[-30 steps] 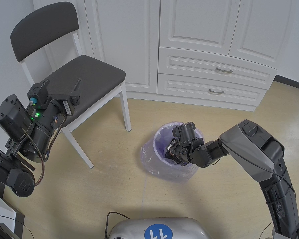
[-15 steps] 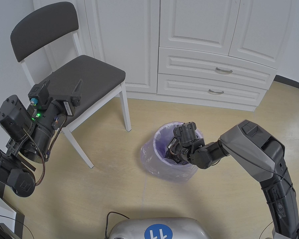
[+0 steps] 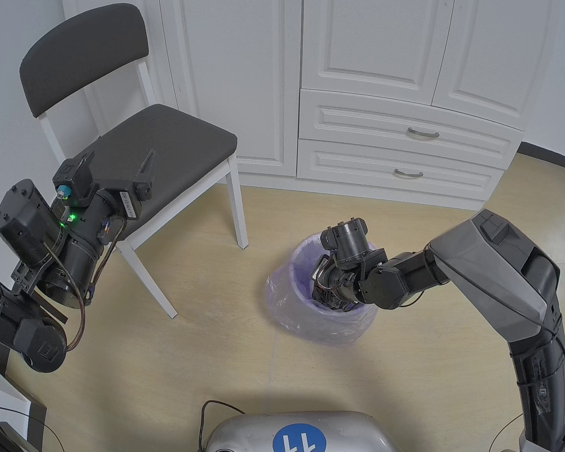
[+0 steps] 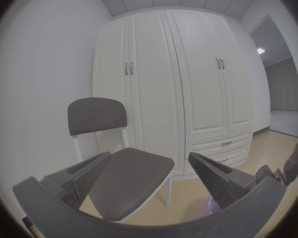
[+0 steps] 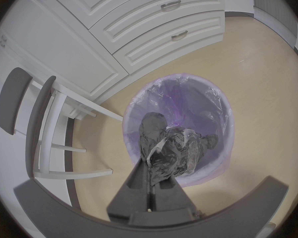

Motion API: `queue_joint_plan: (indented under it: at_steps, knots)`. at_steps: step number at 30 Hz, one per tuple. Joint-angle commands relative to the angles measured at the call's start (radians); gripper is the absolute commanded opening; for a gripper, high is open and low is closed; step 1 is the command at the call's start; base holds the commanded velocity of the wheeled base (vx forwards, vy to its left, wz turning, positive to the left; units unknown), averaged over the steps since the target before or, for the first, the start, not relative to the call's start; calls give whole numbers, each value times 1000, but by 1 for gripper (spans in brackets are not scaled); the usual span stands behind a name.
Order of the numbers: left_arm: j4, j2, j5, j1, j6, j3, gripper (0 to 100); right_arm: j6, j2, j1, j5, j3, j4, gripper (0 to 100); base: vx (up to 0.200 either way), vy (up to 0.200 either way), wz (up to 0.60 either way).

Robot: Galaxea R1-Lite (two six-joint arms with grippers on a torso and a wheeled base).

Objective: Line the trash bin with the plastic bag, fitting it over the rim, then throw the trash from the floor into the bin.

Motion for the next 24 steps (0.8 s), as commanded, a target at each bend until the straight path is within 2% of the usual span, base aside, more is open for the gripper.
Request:
queue_joint_plan:
  at_steps: [1,9,19,24]
  knots:
    - [0,-2,1,0,0,0,100,4,39,7,5,-24,2,0,0,0,0]
    - [-2,2,1,0,1,1,100,24,95,-12,56,-63,8,0,0,0,0]
    - [-2,2,1,-1,0,1,100,24,125,-81,61,-110,6,0,0,0,0]
    - [-2,4,1,-1,1,1,100,24,150,-84,59,-123,6,0,0,0,0]
